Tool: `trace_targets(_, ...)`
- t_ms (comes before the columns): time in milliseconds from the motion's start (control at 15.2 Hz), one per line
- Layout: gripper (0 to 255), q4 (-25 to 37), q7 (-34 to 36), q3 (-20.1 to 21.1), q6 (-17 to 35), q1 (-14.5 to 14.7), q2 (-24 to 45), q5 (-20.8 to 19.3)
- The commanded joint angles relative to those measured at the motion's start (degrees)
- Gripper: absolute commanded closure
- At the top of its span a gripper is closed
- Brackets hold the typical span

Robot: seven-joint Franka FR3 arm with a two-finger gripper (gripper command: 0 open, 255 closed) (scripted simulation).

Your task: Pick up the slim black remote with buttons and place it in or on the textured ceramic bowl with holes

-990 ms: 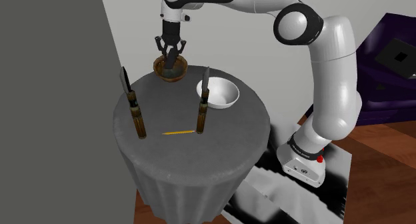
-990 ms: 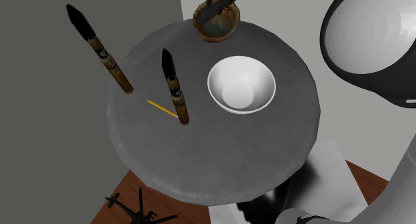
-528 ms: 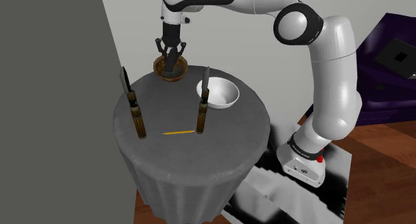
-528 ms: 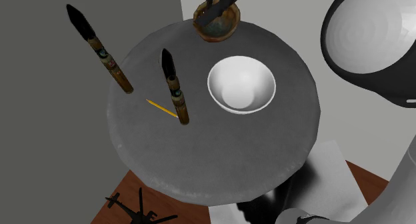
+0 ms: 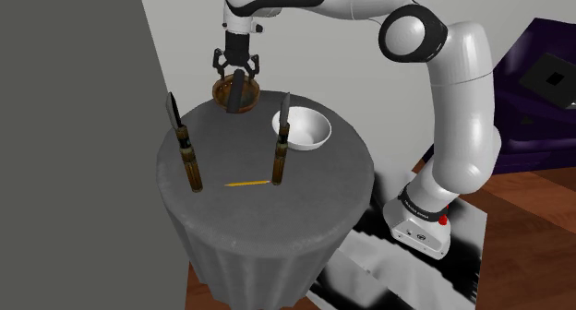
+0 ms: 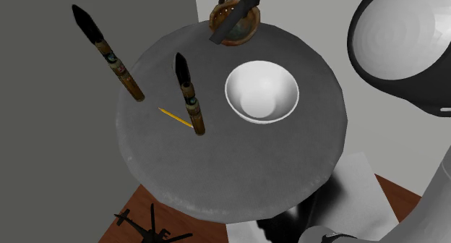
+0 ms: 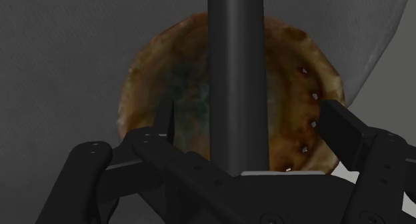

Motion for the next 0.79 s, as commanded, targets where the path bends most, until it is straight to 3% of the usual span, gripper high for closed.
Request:
trace_targets(0,0,2.27,0.06,-0.02,-2.06,0.01,0.21,-0.05)
trace_targets(198,0,10.17,0.29,-0.13,-8.42,0.29,1.77,-0.35)
trace_targets(726,0,10.18,0.29,-0.13,-8.42,0.29,1.77,-0.35)
